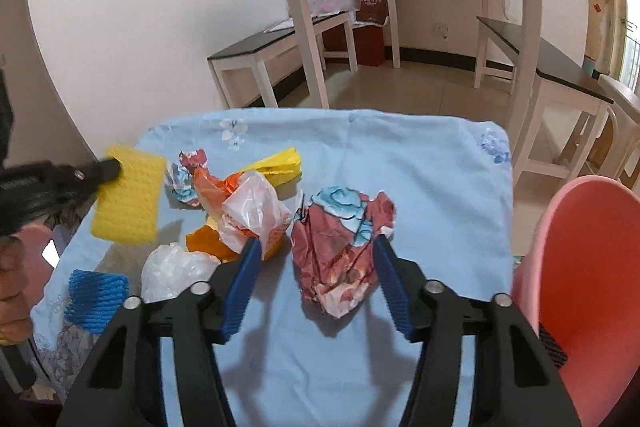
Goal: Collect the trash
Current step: 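Grasp the yellow foam net with the left tool while the right tool grasps the pink wrapper, then carry the yellow net and pink wrapper to the bucket and release both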
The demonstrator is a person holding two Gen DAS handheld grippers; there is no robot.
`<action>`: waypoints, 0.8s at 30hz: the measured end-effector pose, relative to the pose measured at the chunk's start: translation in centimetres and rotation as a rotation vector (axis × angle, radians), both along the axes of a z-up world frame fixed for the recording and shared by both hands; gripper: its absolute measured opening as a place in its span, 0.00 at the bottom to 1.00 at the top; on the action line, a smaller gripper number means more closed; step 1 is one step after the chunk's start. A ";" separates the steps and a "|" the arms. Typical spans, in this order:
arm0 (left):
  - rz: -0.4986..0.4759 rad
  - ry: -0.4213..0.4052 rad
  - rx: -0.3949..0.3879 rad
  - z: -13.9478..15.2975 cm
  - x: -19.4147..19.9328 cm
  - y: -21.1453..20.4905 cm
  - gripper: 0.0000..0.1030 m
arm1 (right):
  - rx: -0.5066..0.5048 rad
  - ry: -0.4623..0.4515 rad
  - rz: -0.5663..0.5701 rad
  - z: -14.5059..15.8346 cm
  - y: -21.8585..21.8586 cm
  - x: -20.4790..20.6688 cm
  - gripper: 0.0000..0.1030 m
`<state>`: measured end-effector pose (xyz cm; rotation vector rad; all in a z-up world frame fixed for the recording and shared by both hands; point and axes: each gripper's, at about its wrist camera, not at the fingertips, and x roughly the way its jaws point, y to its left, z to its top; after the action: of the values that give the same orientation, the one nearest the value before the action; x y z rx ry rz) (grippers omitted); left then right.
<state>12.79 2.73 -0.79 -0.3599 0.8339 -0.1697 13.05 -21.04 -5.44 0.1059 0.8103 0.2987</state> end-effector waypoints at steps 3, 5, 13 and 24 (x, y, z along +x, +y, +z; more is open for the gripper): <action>0.007 -0.022 0.003 0.7 -0.7 0.0 0.08 | -0.026 0.006 -0.011 -0.4 0.2 0.3 0.48; 0.001 -0.037 0.015 1.0 -1.2 -0.2 0.08 | -0.028 0.022 -0.024 -0.8 0.1 0.5 0.44; -0.035 -0.045 0.004 1.2 -2.3 -1.4 0.08 | -0.015 0.045 -0.027 -1.1 -0.7 0.0 0.17; -0.079 -0.100 -0.014 2.2 -4.2 -3.6 0.08 | 0.070 -0.020 -0.046 2.3 -3.0 -4.3 0.14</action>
<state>8.60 -0.91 1.44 -0.3287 0.7489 -0.2654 8.79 -24.01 -3.12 0.1865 0.7762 0.2841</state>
